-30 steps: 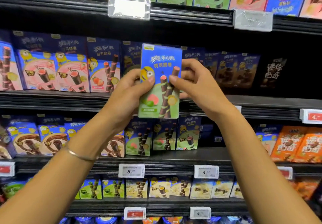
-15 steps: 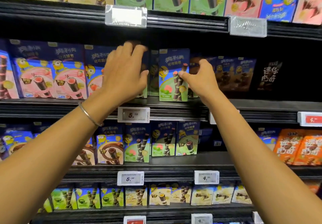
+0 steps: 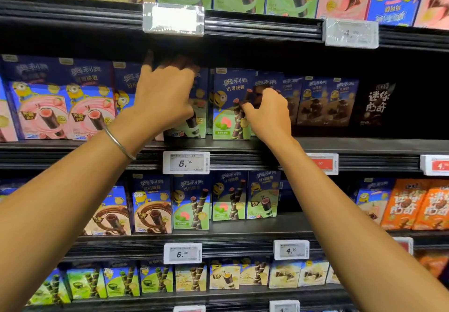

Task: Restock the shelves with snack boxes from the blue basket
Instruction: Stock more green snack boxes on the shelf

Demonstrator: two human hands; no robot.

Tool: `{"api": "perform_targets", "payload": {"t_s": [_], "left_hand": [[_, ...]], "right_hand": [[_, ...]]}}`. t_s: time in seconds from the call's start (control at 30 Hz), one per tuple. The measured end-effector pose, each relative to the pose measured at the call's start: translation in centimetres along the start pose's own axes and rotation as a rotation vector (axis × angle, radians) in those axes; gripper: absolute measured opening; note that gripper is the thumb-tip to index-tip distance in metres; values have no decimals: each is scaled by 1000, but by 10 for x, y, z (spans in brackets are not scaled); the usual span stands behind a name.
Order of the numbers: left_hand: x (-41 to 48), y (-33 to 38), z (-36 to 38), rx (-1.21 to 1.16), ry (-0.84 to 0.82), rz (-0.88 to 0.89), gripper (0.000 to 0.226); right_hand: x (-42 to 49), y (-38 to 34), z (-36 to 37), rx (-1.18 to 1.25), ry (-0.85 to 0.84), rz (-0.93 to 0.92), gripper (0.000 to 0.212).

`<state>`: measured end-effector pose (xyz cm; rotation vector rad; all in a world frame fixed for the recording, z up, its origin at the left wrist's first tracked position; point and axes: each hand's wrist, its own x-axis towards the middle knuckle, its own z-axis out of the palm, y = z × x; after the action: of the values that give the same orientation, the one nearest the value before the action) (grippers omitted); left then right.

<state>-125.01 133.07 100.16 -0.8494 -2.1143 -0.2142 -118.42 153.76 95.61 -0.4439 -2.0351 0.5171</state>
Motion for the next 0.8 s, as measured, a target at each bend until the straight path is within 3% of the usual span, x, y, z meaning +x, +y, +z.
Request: {"api": "perform_targets", "payload": {"t_s": [0.27,0.7,0.8], "left_hand": [[1,-5,-2,0,5,-14,55],[-2,-4,0,-16,12,14,56],[-3,-5,-1,-41,-30,8,54]], "right_hand": [[1,-5,12,-59,48,23,27],[-6,-10,15,-37,21,13,24],[-14,-8,6,33,-2,-8,32]]}}
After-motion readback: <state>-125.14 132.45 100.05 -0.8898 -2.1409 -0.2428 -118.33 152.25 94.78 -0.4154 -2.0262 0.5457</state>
